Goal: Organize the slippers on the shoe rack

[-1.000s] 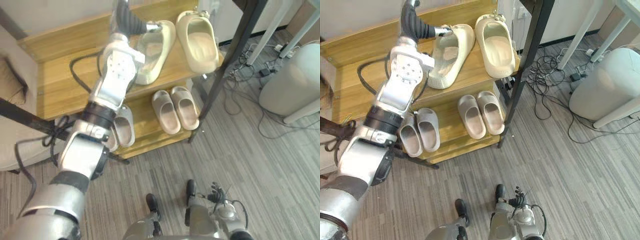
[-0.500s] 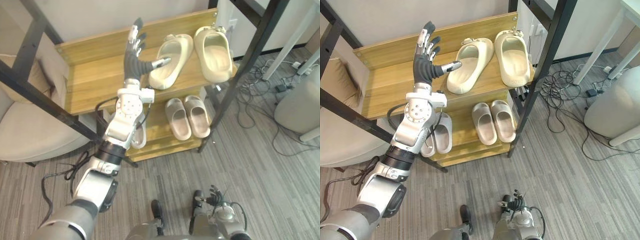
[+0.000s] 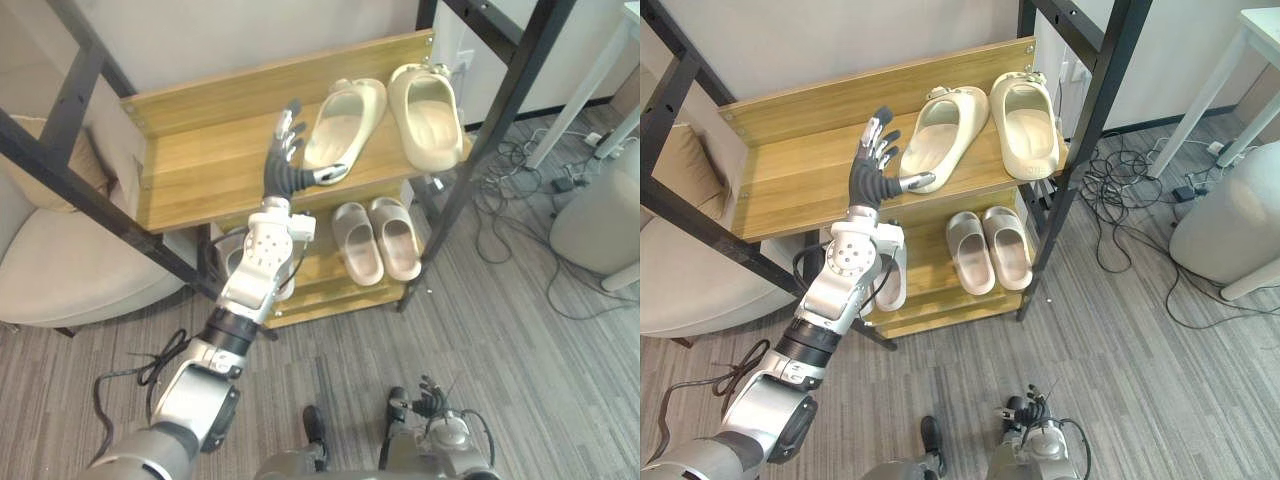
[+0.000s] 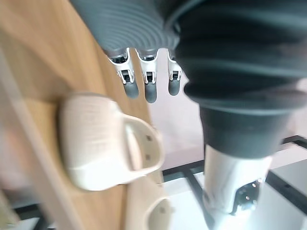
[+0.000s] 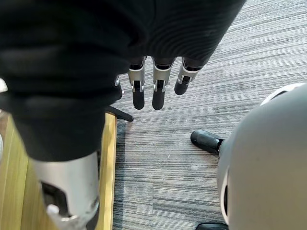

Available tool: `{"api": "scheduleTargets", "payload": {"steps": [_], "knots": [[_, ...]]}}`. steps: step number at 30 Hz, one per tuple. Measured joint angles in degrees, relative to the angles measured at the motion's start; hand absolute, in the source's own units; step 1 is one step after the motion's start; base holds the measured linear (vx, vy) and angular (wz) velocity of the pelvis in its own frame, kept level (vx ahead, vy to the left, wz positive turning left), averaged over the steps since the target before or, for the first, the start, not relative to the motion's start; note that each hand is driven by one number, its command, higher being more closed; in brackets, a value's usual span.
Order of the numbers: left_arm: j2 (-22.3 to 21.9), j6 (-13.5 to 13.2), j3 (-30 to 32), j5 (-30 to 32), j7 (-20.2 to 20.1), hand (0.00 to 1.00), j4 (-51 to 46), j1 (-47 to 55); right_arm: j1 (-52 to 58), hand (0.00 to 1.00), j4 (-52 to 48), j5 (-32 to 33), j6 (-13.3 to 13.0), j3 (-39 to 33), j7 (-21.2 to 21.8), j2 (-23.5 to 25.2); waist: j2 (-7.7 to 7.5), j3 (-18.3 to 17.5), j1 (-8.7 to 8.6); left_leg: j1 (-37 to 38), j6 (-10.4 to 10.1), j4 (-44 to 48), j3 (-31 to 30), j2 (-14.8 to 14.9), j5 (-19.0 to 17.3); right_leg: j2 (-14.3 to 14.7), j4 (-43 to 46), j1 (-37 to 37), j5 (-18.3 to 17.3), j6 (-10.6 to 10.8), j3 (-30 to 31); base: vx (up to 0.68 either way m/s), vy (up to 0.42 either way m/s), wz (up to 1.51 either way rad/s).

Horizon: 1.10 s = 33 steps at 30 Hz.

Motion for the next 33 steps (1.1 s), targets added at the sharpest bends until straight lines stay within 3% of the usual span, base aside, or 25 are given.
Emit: {"api": "scheduleTargets", "payload": {"steps": [17, 33], "knots": [[0.26, -0.16, 1.67, 2.11, 0.05, 0.0, 2.65, 1.44, -0.25, 0.0, 0.0, -0.11, 0.37, -0.52, -0.11, 0.8, -0.39, 0.26, 0.21, 1.21, -0.87, 0.04, 0.76, 1.13, -0.81, 1.13, -0.01, 0.76, -0.53, -0.16, 0.31, 0.01, 0.033, -0.03], [-2.24, -0.35, -2.34, 1.8, 0.17, 0.0, 2.26, 0.82, -0.53, 0.0, 0.0, -0.11, 0.53, -0.51, -0.16, 0.97, -1.37, 0.92, 0.13, 1.96, -1.29, 0.04, 0.58, 1.1, -1.32, 1.02, -0.05, 1.67, -0.73, -0.14, -0.09, -0.01, 0.016, 0.01]]}}
